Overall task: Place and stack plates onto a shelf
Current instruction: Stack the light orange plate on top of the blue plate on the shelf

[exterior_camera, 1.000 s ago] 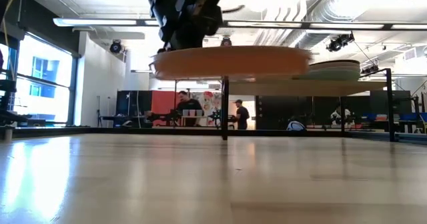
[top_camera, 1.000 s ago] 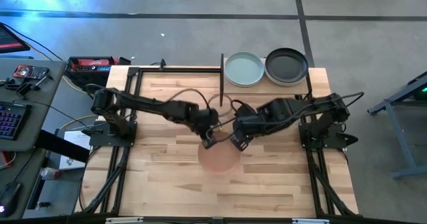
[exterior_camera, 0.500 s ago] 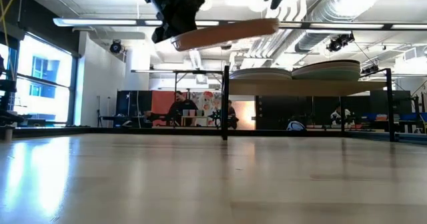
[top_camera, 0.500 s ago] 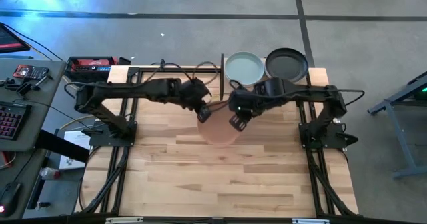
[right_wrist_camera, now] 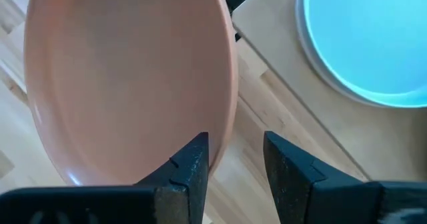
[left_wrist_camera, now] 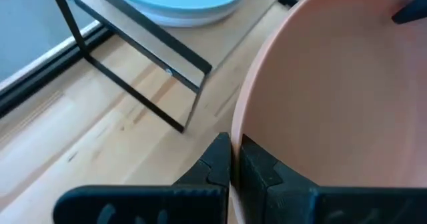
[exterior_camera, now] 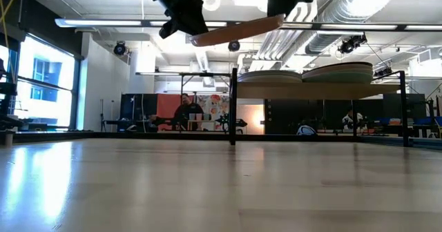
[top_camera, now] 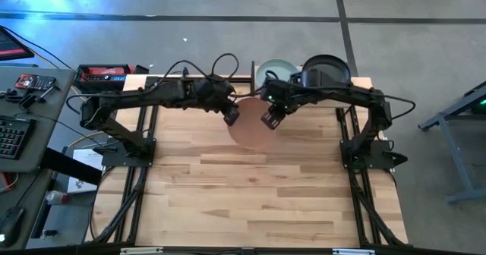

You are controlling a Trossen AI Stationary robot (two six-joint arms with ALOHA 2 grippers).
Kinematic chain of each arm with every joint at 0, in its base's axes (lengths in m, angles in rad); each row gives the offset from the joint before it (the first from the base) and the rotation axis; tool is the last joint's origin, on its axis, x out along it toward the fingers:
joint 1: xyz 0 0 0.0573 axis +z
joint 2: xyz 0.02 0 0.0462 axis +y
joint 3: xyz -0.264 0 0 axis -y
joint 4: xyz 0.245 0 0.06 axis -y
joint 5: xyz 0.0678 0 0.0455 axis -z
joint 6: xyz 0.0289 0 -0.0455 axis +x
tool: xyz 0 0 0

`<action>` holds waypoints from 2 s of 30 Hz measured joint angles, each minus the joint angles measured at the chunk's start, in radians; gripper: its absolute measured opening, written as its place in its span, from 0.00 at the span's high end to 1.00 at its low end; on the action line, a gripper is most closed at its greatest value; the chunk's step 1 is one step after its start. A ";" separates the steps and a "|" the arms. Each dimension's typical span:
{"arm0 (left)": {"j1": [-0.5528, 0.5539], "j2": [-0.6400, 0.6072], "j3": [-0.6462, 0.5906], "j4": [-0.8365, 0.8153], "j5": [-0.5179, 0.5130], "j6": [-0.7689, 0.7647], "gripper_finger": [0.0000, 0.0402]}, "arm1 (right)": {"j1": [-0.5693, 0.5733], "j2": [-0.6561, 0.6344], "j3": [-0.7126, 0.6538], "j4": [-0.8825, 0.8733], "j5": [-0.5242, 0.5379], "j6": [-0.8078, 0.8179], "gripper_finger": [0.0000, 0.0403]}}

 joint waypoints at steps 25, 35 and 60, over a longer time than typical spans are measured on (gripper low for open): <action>0.031 0.001 0.000 0.096 -0.041 0.016 0.97 | -0.117 0.000 0.000 0.036 -0.036 -0.173 0.99; 0.030 0.001 0.000 0.103 -0.032 0.089 0.87 | -0.147 0.000 0.000 0.038 -0.007 -0.221 1.00; 0.044 -0.078 0.001 0.095 -0.034 0.095 0.72 | -0.477 0.000 0.000 0.107 -0.175 -0.488 1.00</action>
